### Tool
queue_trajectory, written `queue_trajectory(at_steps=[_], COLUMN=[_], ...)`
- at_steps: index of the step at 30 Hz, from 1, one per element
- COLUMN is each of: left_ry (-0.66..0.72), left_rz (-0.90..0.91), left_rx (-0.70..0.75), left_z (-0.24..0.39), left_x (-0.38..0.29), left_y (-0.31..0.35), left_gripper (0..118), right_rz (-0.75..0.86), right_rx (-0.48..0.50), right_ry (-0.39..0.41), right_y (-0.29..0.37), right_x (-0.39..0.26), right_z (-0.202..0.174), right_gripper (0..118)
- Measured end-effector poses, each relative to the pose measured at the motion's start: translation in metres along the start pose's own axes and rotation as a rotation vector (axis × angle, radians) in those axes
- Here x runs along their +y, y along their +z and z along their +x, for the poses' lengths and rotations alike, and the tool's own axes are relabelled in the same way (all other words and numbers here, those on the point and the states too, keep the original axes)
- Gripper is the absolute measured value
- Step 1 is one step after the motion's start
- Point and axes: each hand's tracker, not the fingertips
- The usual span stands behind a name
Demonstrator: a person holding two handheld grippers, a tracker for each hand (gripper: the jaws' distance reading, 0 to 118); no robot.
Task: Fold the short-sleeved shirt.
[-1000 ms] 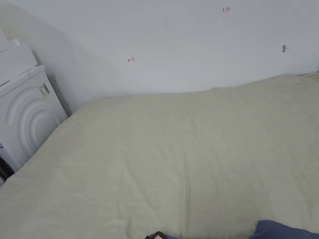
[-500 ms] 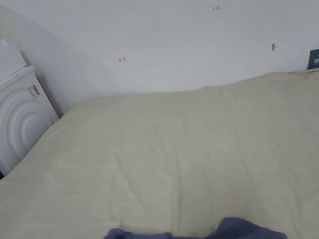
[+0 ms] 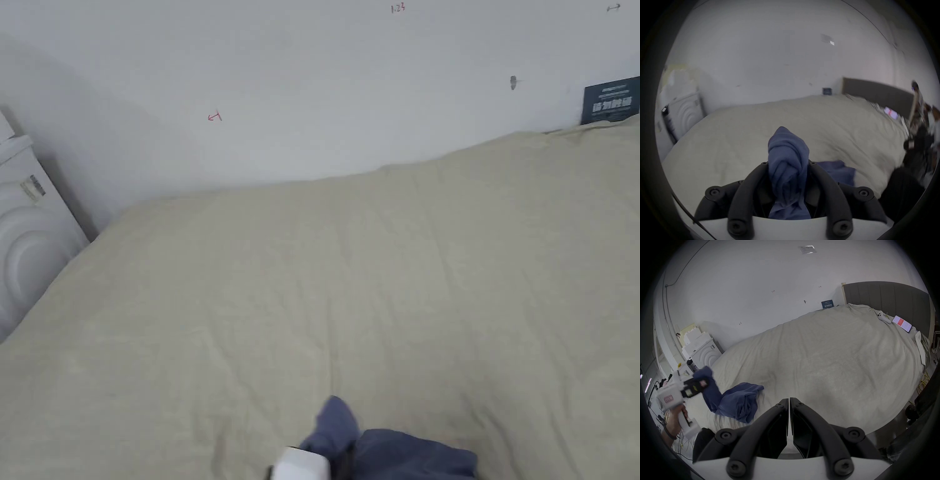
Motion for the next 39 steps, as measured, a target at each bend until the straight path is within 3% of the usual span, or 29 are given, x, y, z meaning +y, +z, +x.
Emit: queue_trajectory(at_steps=[3,5,7,8,10,15,17,19,20,22,25,28,30,34,39], left_ry=[-0.013,-0.049,-0.125,-0.166,-0.185,0.334,0.577,0.805,0.892,1.013,0.943,1.037,1.039,0.814,0.903], left_rz=[-0.122,-0.168,-0.296,-0.182,-0.198,-0.07,0.021,0.033,0.017,-0.039,-0.174,-0.288,-0.222,-0.229,-0.275], left_rx=[-0.09,-0.103,-0.145,-0.135,-0.143,-0.257,-0.261,-0.36,-0.453,-0.5,-0.478,-0.417,-0.443,-0.399,-0.411], left_z=[0.046,0.063,0.073,0.073,0.07,0.008,-0.018,-0.036,-0.037,-0.03,-0.004,0.004,0.004,0.016,0.01], left_x=[-0.019,-0.036,-0.047,-0.047,-0.031,0.001,-0.003,-0.016,-0.023,-0.039,-0.054,-0.075,-0.078,-0.065,-0.053], left_y=[-0.027,-0.04,-0.058,-0.051,-0.043,-0.001,0.01,0.0,-0.01,-0.032,-0.065,-0.091,-0.094,-0.087,-0.085], left_gripper=[29,40,58,63,66,67,60,24,19,18,16,6,4,3,3], right_rz=[-0.006,-0.002,0.003,0.003,0.005,0.005,0.002,-0.003,-0.005,-0.011,-0.016,-0.016,-0.014,-0.029,-0.049], right_rx=[-0.009,-0.013,-0.029,-0.036,-0.038,-0.031,-0.029,-0.023,-0.02,-0.02,-0.029,-0.03,-0.031,-0.017,0.055], right_ry=[-0.01,-0.02,-0.023,-0.03,-0.044,-0.058,-0.053,-0.056,-0.059,-0.063,-0.06,-0.067,-0.068,-0.063,-0.022], right_y=[0.006,0.01,0.012,0.011,0.011,0.01,0.011,0.011,0.01,0.01,0.01,0.011,0.01,0.0,-0.012], right_x=[-0.001,-0.001,-0.001,-0.002,-0.004,-0.006,-0.007,-0.008,-0.009,-0.009,-0.009,-0.007,-0.006,-0.005,-0.003], right_z=[0.005,0.009,0.013,0.015,0.019,0.02,0.019,0.019,0.019,0.018,0.017,0.018,0.017,0.011,-0.018], right_gripper=[2,2,2,2,2,2,2,2,2,2,2,2,2,2,2])
